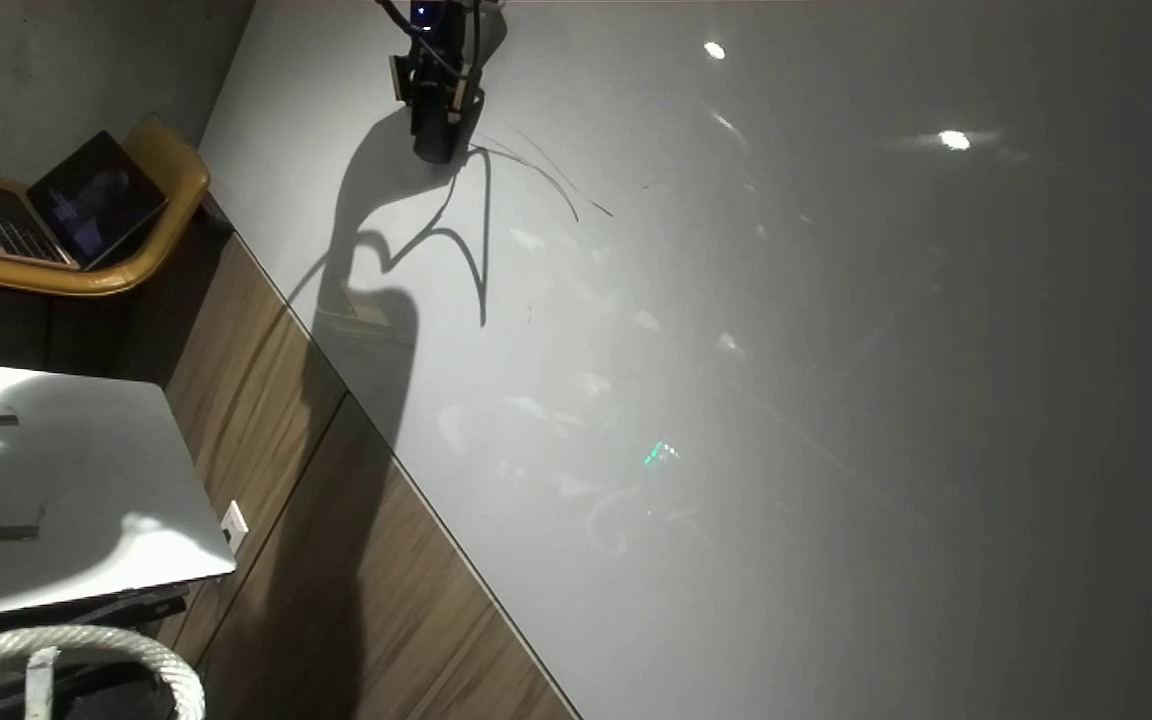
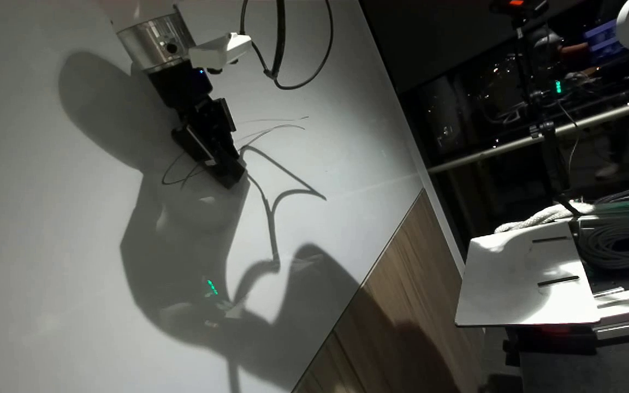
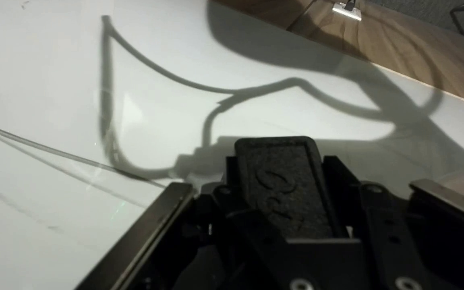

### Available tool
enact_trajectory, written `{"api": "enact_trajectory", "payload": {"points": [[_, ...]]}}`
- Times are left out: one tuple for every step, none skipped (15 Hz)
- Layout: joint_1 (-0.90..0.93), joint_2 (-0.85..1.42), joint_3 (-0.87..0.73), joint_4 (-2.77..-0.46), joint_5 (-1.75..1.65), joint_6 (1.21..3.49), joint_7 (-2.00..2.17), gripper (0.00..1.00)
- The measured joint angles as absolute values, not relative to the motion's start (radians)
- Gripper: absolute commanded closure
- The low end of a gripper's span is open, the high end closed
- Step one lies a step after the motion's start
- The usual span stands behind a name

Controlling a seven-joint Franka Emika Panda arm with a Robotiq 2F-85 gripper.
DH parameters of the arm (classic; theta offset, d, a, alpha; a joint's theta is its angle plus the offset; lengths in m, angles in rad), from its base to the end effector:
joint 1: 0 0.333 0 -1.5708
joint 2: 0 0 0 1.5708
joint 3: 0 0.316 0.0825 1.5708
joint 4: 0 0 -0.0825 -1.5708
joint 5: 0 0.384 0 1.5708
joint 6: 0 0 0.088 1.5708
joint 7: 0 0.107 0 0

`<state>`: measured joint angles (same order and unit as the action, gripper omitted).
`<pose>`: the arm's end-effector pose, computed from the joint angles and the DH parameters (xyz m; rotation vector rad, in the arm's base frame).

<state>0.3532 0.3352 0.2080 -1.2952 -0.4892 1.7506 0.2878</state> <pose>0.6014 0.2995 0.5796 2.7482 0.4370 0.4032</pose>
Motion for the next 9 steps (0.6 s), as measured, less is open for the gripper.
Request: {"api": "enact_trajectory", "payload": {"points": [[0.361,0.344,0.208,-1.283,-0.489,1.747,0.288,0.68],[0.370,0.353,0.207,-1.271,-0.489,1.743,0.288,0.67],[0.380,0.364,0.206,-1.257,-0.489,1.740,0.288,0.67],[0.392,0.378,0.205,-1.241,-0.489,1.738,0.288,0.65],[0.406,0.393,0.205,-1.223,-0.489,1.737,0.289,0.64],[0.420,0.410,0.204,-1.204,-0.490,1.736,0.292,0.64],[0.436,0.430,0.203,-1.182,-0.490,1.735,0.295,0.63],[0.453,0.449,0.201,-1.161,-0.491,1.734,0.298,0.62],[0.470,0.471,0.198,-1.138,-0.492,1.733,0.299,0.62]]}}
